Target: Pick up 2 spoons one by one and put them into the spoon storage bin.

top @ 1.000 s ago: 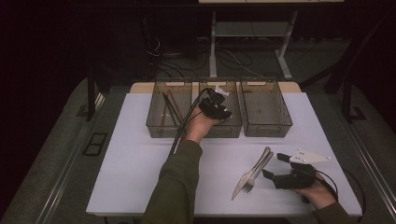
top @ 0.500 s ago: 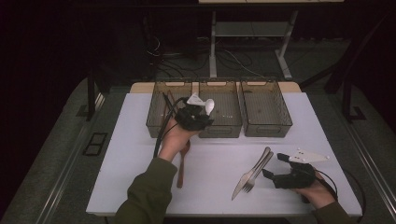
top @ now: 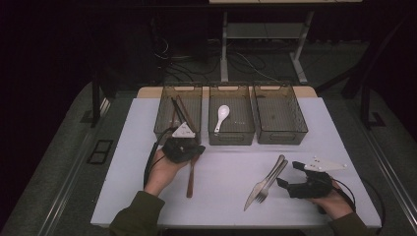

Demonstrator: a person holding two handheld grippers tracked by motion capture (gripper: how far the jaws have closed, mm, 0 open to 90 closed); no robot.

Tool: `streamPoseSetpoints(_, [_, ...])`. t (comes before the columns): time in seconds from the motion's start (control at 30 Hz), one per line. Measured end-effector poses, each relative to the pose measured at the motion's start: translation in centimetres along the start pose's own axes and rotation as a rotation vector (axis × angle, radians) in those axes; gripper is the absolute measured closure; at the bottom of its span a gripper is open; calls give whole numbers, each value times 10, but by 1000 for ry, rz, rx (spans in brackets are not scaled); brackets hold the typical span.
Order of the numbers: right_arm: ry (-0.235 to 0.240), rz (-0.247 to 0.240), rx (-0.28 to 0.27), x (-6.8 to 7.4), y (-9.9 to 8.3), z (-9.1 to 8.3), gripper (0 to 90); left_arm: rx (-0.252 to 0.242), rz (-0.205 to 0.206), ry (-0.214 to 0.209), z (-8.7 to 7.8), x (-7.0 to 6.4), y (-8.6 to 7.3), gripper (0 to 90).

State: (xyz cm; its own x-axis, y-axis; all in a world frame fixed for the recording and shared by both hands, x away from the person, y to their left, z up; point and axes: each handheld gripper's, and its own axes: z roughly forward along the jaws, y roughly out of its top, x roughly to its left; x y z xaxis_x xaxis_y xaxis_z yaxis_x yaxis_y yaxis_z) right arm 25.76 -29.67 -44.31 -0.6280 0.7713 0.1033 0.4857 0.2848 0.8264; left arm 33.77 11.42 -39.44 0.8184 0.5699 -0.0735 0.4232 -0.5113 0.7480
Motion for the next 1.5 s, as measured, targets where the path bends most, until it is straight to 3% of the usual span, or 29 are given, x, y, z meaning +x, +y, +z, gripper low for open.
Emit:
streamPoseSetpoints(0.27, [-2, -8, -5, 1, 1, -1, 121, 39, 11, 15, 0, -14, -27, 894])
streamPoseSetpoints(0.63, [-5, -20, 3, 2, 0, 1, 120, 136, 16, -1, 14, -15, -36, 894])
streamPoseSetpoints(1.03, [-7, -22, 7, 2, 0, 1, 121, 186, -3, -8, 19, -11, -40, 894])
streamPoseSetpoints(1.37, [-7, -23, 7, 2, 0, 1, 121, 228, -10, 40, 10, 2, -44, 894])
streamPoseSetpoints(1.5, [-7, -22, 8, 2, 0, 1, 121, 225, -34, 58, 6, 10, -47, 894])
